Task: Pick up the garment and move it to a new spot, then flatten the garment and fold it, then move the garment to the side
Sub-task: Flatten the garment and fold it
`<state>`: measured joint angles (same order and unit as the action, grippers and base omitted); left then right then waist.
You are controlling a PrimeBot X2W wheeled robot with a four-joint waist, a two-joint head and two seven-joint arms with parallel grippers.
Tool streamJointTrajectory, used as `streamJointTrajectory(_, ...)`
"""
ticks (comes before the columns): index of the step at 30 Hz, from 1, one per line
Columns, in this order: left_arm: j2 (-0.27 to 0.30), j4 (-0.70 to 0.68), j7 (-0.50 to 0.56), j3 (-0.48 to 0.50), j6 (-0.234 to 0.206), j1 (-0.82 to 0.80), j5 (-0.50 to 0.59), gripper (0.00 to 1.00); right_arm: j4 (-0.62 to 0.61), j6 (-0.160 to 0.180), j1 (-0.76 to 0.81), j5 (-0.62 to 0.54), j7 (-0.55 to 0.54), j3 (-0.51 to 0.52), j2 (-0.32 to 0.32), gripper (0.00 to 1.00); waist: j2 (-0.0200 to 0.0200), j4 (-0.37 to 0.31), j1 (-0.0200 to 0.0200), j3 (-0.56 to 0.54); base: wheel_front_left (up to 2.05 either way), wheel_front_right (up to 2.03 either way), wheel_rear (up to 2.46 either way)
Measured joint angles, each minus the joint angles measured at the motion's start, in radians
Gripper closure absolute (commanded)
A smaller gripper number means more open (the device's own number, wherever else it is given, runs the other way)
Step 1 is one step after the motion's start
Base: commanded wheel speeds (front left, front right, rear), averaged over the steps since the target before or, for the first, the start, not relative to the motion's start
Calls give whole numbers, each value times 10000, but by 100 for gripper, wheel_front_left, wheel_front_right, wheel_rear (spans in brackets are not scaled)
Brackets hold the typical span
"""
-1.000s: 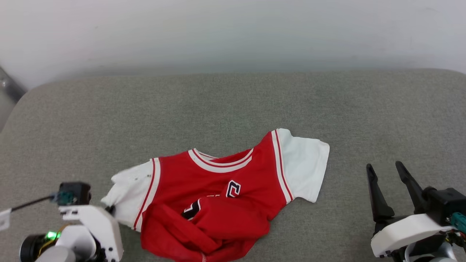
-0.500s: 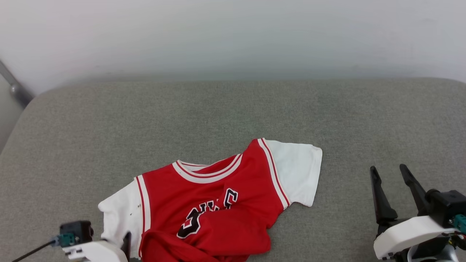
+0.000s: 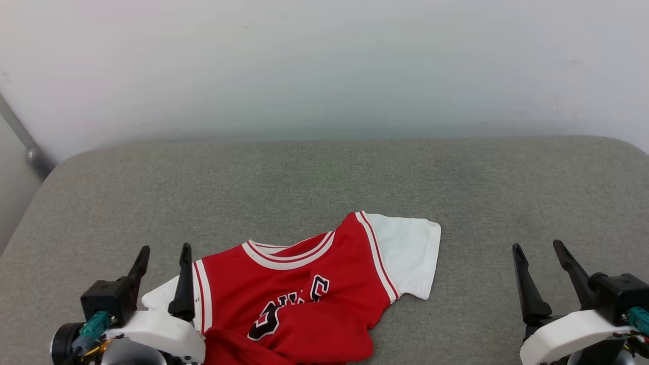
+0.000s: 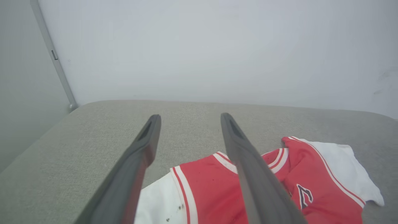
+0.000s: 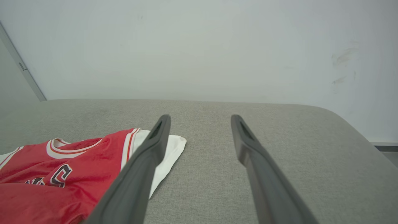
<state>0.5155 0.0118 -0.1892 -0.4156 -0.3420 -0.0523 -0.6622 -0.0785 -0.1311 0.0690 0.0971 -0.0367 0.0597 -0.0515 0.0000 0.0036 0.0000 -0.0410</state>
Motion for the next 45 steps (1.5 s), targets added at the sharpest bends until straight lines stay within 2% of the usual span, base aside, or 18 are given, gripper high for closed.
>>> streamJointTrajectory(8,-303,-715,-435,-176,-240,106,485,0,31,0,123,92,-136,420,0,0,0,-2,0,-113,0,0,0)
streamJointTrajectory(16,-593,-1250,-518,-326,-313,-1,690,0,1616,0,-972,-159,-1030,1563,-88,0,0,583,0,223,0,0,0)
streamJointTrajectory(19,-756,-1392,-539,-399,-303,-357,821,0,2288,2,-1884,504,-1795,1708,-380,0,0,844,0,636,0,0,0)
streamJointTrajectory(26,-1216,-1104,-662,-376,-48,-943,899,0,3942,2,-4112,1668,-5457,1338,-1486,0,0,1539,0,1729,0,0,0)
streamJointTrajectory(31,-1482,-780,-696,-372,146,-1306,1081,0,4424,2,-5324,2107,-7386,748,-1699,0,0,2012,0,2427,0,0,0)
streamJointTrajectory(36,-1785,-506,-709,-410,351,-1729,1260,0,4742,2,-5877,2222,-8385,374,-1822,0,0,2372,1,3082,0,0,0)
streamJointTrajectory(43,-2071,-211,-715,-203,610,-1885,1361,0,5231,0,-6152,2293,-9170,579,-1831,0,0,2678,0,3523,0,0,0)
streamJointTrajectory(44,-2071,-198,-723,-150,656,-1884,1404,0,5260,0,-6207,2359,-9290,608,-1827,52,0,2678,-1,3565,0,0,0)
streamJointTrajectory(45,-2090,-192,-723,-75,692,-1884,1404,0,5252,2,-6228,2424,-9334,608,-1827,81,0,2673,-1,3601,0,0,0)
